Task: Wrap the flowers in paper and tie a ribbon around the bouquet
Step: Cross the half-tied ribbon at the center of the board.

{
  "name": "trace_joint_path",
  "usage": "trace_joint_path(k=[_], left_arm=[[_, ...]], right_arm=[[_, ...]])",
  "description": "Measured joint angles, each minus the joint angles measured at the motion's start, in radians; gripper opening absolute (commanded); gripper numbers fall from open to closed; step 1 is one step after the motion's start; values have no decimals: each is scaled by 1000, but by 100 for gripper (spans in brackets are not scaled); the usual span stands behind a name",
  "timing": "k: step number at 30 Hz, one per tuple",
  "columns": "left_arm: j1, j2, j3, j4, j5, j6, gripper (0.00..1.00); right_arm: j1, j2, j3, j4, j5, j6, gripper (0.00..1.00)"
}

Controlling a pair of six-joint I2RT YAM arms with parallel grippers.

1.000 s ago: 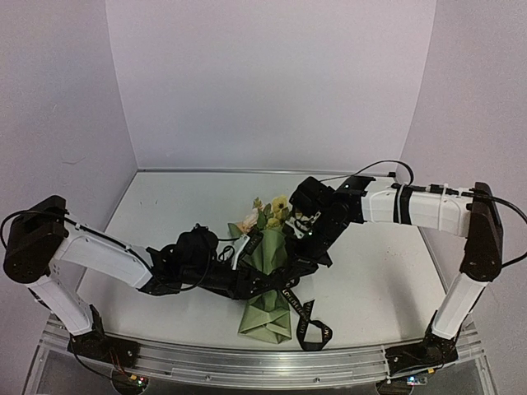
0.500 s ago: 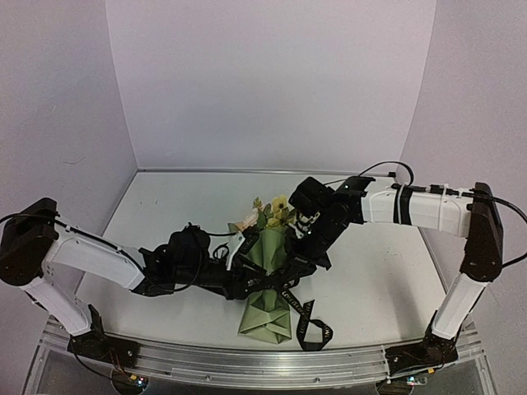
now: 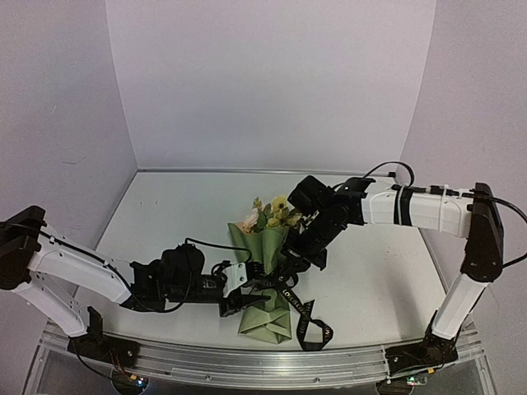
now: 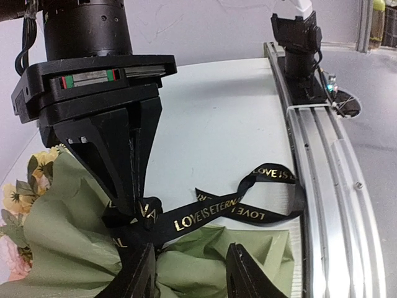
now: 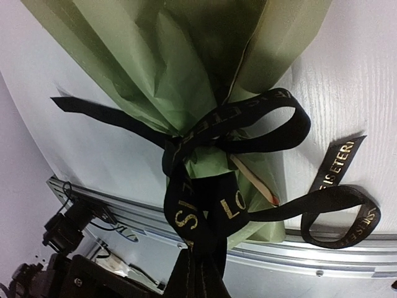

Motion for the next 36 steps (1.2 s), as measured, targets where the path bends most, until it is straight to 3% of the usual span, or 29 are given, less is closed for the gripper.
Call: trace_joint_path(k=[10,27,36], left_arm=[[-10,37,14,8,-139,119,41],[-11,138,49,26,-186,156,39],[-11,171,53,68,-217,162,21]], right_arm=[[28,-8,-50,117,38,204,0],[52,-31,-118,233,72,326,0],[58,-44,-128,247,76,333,0]])
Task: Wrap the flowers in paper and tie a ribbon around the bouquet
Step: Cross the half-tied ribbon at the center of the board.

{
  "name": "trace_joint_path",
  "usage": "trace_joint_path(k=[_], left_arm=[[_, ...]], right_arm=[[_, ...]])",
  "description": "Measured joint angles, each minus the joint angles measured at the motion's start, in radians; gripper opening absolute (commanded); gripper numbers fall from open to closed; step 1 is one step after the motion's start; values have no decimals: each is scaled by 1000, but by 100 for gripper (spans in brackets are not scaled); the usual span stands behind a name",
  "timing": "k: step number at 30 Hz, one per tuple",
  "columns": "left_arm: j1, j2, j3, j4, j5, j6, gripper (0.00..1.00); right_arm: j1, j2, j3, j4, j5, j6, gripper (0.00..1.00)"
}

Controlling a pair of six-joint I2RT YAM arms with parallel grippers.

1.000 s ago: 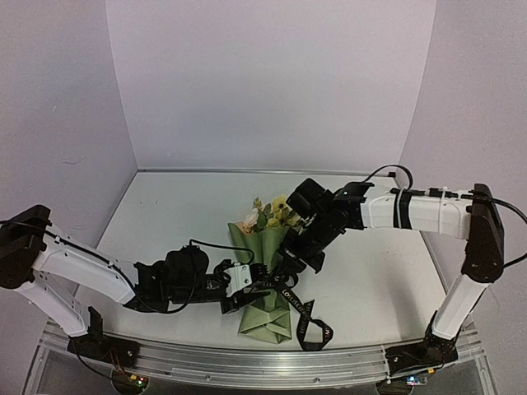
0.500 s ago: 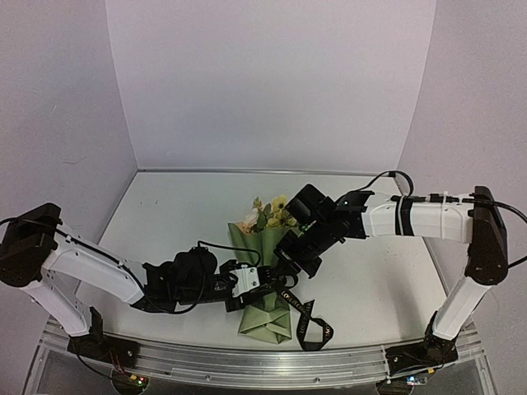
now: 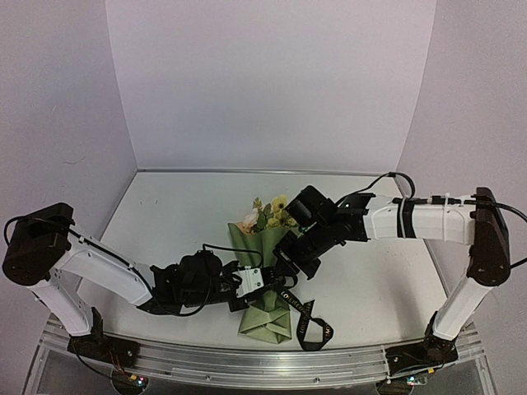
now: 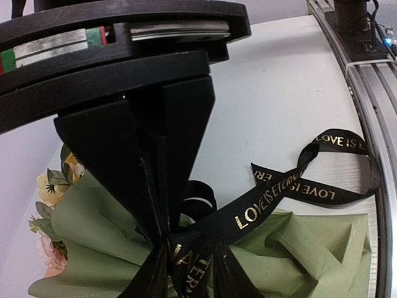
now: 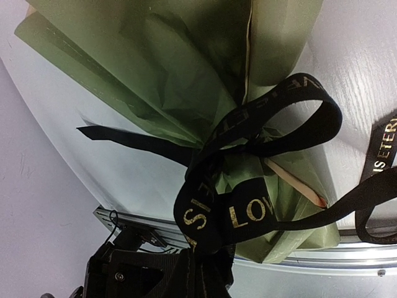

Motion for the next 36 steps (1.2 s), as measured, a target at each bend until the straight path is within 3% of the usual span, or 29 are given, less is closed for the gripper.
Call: trace_joint_path(k=[6,12,15,22,25,29,36], left_arm=[[1,13,1,28,-10,-2,1],[10,16,0,47,-11,-29,0],[19,14,0,53,-4,-70,0],[50,-43,-2,33,21,-187,0],[56,-73,-2,31,29,-235,0],[60,-105,-4,13,40,-294,0],[61,-116,-13,-25,47,-358,0]], right_arm=[[5,-4,-4,1,6,-2,0],[9,-34,-18,4,13,-87,34],[11,-105,-45,-1,28,-199,43],[13,-370,-184,2,112,-617,40],[22,-429,-303,80,137,-794,41],[44,-406,-444,170,157,-1009,38],[56,-291,-465,336,142,-1234,40]])
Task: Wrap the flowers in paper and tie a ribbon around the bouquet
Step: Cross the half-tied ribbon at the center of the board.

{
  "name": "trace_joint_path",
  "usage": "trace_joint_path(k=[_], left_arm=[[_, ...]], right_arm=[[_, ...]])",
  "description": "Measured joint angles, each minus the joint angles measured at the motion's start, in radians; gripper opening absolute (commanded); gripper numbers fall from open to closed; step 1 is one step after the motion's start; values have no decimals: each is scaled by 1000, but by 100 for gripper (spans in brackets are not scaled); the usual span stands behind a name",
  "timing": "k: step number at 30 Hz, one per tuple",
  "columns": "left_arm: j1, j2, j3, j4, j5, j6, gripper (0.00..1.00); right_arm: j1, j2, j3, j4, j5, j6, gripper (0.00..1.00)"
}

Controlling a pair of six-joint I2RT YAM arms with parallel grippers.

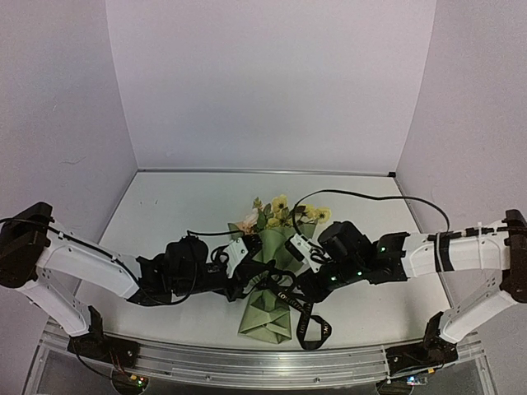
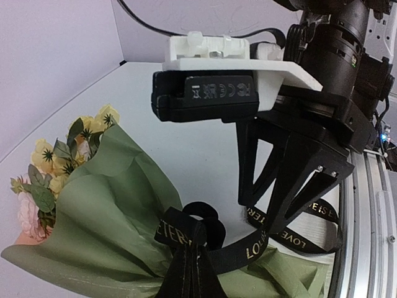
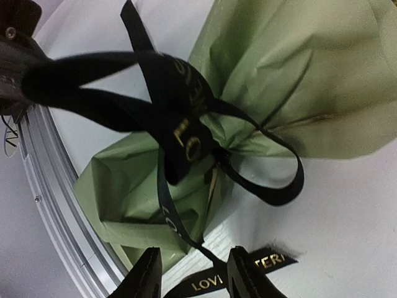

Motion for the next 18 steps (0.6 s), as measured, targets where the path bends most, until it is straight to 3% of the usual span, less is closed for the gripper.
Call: trace_joint_path(k=[12,18], left_arm=[[3,-4,-3,-56,0,-24,0],[10,-13,-3,-58,0,-27,0]], right_arm=[[22,54,-53,152,-28,-102,39],[32,58,-66,168,-29,-100,31]])
